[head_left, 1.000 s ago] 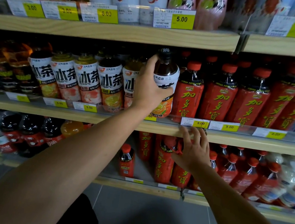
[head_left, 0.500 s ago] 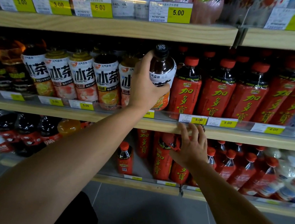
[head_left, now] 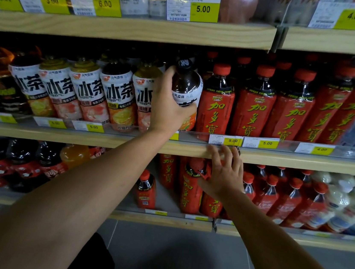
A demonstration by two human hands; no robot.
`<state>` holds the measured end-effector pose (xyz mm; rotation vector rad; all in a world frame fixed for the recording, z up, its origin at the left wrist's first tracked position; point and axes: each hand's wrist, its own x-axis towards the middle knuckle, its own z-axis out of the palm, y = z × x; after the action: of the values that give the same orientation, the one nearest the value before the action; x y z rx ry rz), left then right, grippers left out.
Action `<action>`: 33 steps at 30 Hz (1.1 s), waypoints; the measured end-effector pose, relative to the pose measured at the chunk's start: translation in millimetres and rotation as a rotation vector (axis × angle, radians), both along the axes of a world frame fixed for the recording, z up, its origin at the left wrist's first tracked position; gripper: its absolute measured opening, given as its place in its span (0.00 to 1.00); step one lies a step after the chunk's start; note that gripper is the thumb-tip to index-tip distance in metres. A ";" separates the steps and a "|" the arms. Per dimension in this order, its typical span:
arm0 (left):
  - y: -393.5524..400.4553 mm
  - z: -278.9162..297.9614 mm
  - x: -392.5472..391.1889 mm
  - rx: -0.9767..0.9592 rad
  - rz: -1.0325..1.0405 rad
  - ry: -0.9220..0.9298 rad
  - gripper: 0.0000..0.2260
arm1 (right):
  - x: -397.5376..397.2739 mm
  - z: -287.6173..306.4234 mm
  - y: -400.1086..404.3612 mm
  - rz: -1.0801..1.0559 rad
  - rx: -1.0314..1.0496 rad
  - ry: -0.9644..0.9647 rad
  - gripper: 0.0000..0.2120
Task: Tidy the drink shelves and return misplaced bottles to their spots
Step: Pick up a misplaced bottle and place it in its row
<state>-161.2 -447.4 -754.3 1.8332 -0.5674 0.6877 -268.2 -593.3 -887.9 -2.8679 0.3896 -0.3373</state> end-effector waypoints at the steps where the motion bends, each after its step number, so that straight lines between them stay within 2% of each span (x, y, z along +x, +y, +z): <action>1: -0.3 -1.0 1.8 0.006 0.002 0.001 0.38 | 0.4 -0.4 0.0 -0.002 0.003 0.003 0.49; 10: -9.0 4.5 19.9 0.118 0.018 0.207 0.41 | 1.6 1.7 3.9 -0.021 0.040 0.033 0.50; 15: -13.8 17.8 17.9 0.327 0.095 0.281 0.41 | 2.1 1.4 4.2 -0.019 0.050 0.007 0.49; 20: -7.7 29.8 14.9 0.489 0.156 0.229 0.38 | 2.1 1.5 4.4 -0.021 0.046 0.007 0.50; 25: -2.1 39.0 20.0 0.681 0.375 -0.002 0.30 | 2.3 2.0 4.2 -0.021 0.053 0.012 0.50; 27: -1.5 35.8 25.2 0.767 0.484 -0.040 0.35 | 2.0 2.4 4.0 -0.019 0.059 0.013 0.50; 30: -3.4 25.9 31.8 0.846 0.536 -0.044 0.42 | 1.2 1.8 2.8 -0.017 0.055 0.006 0.50; 33: -5.8 20.2 35.0 0.830 0.505 -0.048 0.41 | 1.5 0.9 1.6 -0.007 0.041 0.008 0.50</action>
<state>-126.2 -453.2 -734.1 2.7984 -0.4485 0.9086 -266.7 -591.7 -887.0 -2.8293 0.4037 -0.3156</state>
